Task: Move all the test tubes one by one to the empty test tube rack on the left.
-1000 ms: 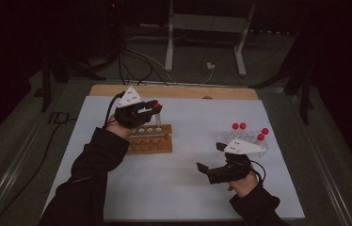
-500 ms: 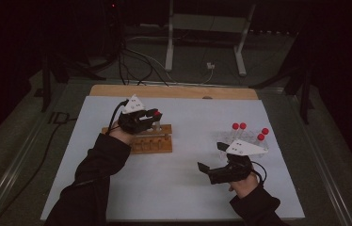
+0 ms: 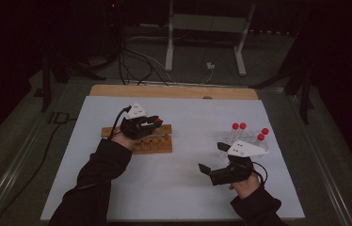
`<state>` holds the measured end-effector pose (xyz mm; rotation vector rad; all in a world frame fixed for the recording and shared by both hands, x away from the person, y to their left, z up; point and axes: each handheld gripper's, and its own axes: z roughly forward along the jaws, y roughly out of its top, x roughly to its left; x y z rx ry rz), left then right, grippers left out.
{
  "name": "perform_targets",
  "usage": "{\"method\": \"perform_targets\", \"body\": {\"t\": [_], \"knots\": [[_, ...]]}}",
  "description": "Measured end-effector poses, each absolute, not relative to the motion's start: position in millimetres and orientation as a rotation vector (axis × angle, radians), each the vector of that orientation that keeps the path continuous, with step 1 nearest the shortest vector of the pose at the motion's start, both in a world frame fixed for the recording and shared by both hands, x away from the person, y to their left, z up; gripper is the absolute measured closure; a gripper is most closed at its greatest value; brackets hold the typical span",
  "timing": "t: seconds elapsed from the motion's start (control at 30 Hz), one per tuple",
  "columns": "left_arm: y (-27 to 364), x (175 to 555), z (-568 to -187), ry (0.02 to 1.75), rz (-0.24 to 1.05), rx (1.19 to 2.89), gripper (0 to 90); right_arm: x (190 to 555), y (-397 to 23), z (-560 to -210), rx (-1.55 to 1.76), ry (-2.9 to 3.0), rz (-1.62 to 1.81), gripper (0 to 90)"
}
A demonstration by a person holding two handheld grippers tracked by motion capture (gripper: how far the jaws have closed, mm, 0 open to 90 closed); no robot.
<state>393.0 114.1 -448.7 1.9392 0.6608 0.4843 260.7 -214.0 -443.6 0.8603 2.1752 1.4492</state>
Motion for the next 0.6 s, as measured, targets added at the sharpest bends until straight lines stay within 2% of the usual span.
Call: {"method": "perform_targets", "body": {"t": [0.47, 0.57, 0.6], "knots": [[112, 393, -447, 0.656, 0.462, 1.973, 70.2, 259, -220, -436, 0.849, 2.155, 1.498, 0.0], [112, 391, -444, 0.64, 0.452, 1.985, 60.4, 257, -221, -431, 0.832, 2.167, 1.504, 0.0], [112, 389, -443, 0.639, 0.473, 1.98, 49.2, 255, -222, -428, 0.811, 2.149, 1.497, 0.0]]}}
